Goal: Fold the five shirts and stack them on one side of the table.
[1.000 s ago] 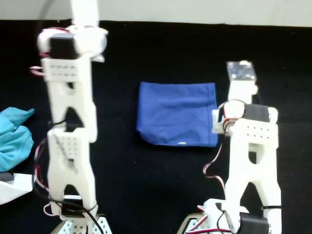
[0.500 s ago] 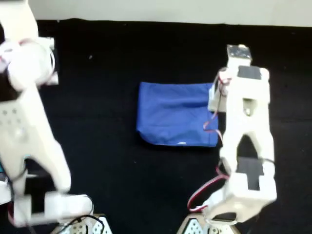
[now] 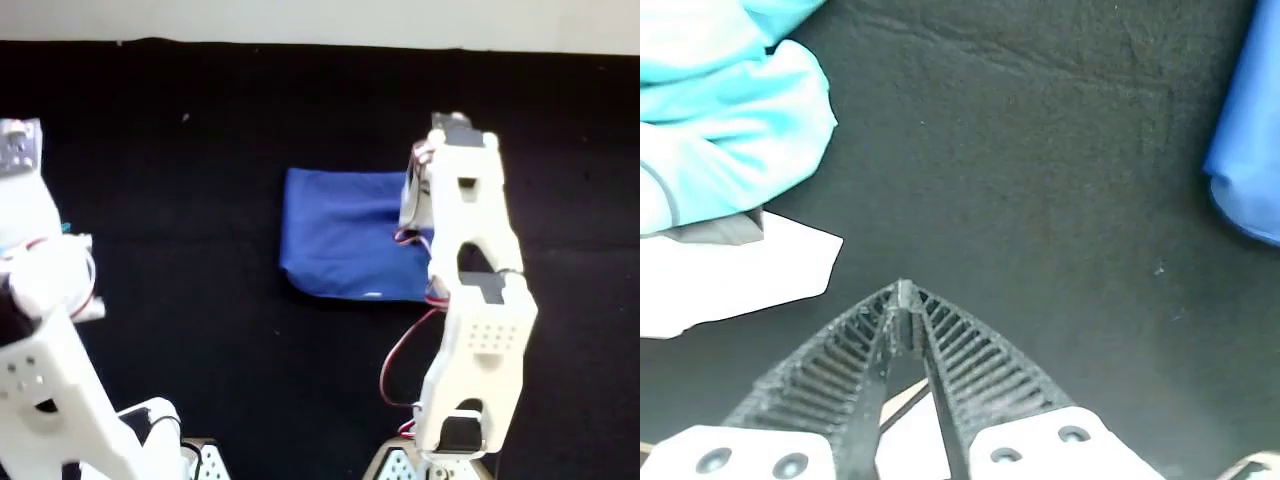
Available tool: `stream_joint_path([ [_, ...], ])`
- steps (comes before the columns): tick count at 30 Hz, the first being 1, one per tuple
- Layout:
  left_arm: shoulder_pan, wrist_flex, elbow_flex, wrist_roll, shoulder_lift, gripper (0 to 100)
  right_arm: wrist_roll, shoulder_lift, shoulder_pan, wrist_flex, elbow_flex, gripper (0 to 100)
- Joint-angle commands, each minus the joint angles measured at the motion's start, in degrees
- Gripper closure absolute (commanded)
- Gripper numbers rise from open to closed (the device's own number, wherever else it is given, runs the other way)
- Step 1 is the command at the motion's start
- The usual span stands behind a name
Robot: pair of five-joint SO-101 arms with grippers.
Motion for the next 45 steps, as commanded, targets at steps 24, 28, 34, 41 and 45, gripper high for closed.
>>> stream_joint_path([
  [24, -9.54, -9.41, 29.49, -13.98, -17.54, 99, 10.99, 7.43, 10.51, -3.47, -10.24, 99.1],
  [28, -9.54, -14.68, 37.67, -14.42, -17.54, 99, 18.11, 7.96, 20.79, -0.40, -23.08, 99.2],
  [34, -9.54, -19.78, 44.97, -14.42, -17.54, 99, 28.40, 8.04, 27.47, -4.35, -33.01, 99.2],
  [41, -9.54, -26.20, 45.14, -14.33, -15.69, 99, 32.62, 13.14, 31.08, -12.79, -33.54, 99.2],
  [45, -9.54, -27.34, 44.97, -14.42, -8.31, 99, 32.79, 17.10, 34.24, -18.24, -33.54, 99.2],
])
